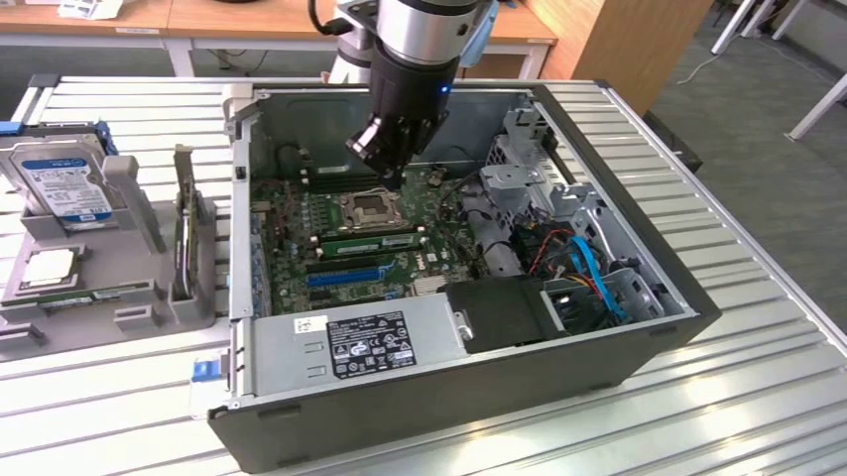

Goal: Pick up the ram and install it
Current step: 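Press down the ram until it locks into place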

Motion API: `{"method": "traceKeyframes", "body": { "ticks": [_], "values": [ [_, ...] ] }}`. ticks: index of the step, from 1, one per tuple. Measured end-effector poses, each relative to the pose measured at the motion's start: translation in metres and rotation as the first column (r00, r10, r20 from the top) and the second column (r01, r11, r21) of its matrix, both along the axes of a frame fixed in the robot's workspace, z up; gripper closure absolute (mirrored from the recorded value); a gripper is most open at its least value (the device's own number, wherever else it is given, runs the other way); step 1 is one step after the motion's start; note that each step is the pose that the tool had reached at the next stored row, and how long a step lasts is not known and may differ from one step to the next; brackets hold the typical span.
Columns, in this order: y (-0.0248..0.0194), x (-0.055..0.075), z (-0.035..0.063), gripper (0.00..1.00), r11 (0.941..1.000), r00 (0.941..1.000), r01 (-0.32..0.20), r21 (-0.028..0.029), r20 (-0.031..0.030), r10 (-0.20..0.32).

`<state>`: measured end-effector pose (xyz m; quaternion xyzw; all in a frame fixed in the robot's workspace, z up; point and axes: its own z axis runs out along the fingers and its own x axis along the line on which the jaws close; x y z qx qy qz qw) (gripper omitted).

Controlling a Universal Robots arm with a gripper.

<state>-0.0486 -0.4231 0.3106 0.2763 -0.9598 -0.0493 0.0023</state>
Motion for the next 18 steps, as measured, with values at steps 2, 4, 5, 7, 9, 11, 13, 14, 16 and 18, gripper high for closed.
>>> {"method": "traceKeyframes", "body": {
  "ticks": [2,4,5,7,9,11,13,14,16,18],
  "values": [
    [-0.0001,0.0000,0.0000,0.90,0.9999,0.9998,0.017,-0.0002,-0.0074,-0.017],
    [0.0000,-0.0001,-0.0001,0.90,0.9994,0.9993,0.034,-0.0001,-0.0121,-0.034],
    [0.0000,-0.0001,-0.0001,0.90,0.9990,0.9989,0.044,-0.0003,-0.0135,-0.044],
    [0.0000,0.0000,-0.0004,0.90,0.9977,0.9976,0.068,-0.0001,-0.0146,-0.068],
    [0.0000,0.0001,-0.0006,0.90,0.9952,0.9951,0.098,-0.0002,-0.0147,-0.098],
    [0.0000,0.0000,-0.0009,0.90,0.9915,0.9914,0.130,-0.0003,-0.0147,-0.130],
    [0.0000,0.0001,-0.0013,0.90,0.9869,0.9868,0.161,-0.0002,-0.0148,-0.161],
    [0.0000,0.0000,-0.0014,0.90,0.9842,0.9841,0.177,-0.0003,-0.0149,-0.177],
    [0.0000,0.0000,-0.0017,0.90,0.9779,0.9778,0.209,-0.0003,-0.0150,-0.209],
    [-0.0001,0.0000,-0.0020,0.90,0.9710,0.9708,0.239,-0.0007,-0.0155,-0.239]
  ]
}}
